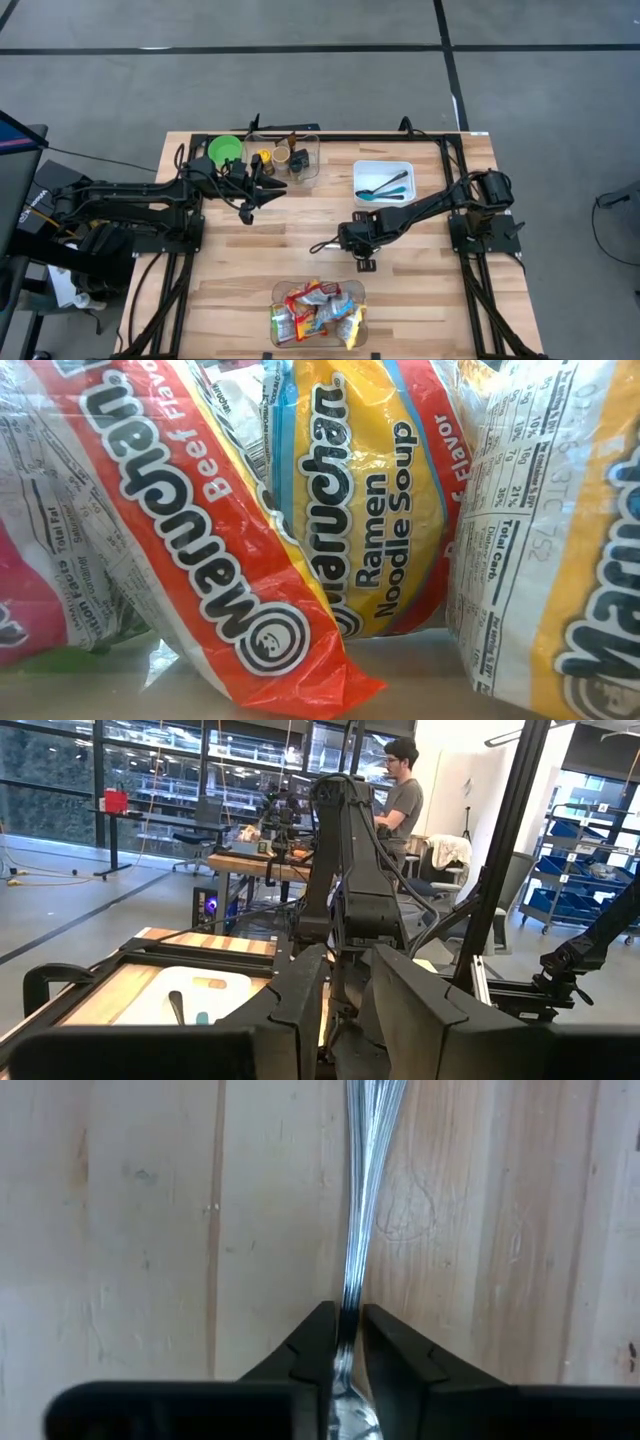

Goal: Pick & Place Food Item
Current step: Put the silver spoon into the white bin

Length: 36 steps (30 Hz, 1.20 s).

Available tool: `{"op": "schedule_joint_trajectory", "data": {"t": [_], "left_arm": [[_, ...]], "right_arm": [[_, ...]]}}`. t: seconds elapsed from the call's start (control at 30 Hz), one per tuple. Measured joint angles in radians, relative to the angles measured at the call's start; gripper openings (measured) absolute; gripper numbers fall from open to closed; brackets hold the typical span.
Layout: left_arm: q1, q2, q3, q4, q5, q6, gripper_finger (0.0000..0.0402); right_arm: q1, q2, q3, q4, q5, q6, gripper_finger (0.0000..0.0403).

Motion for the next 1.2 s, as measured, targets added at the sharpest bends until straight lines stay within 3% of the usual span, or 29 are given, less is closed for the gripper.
{"op": "schedule_joint_trajectory", "data": {"t": [0.27,0.57,0.93,1.2], "left_arm": [[0.0,0.0,0.0,-0.001,0.0,0.0,0.0085],[0.0,0.0,0.0,0.0,0.0,0.0,0.0085],[0.0,0.0,0.0,0.008,0.0,0.0,0.0085],[0.0,0.0,0.0,0.007,0.0,0.0,0.0085]], "right_arm": [[0.0,-0.001,0.0,-0.006,0.003,0.0,0.0008],[-0.001,-0.023,-0.005,-0.032,0.005,-0.006,0.0012],[-0.002,-0.177,-0.004,-0.039,0.009,-0.018,0.001],[-0.001,-0.208,-0.002,-0.031,0.009,-0.035,0.0012]]}}
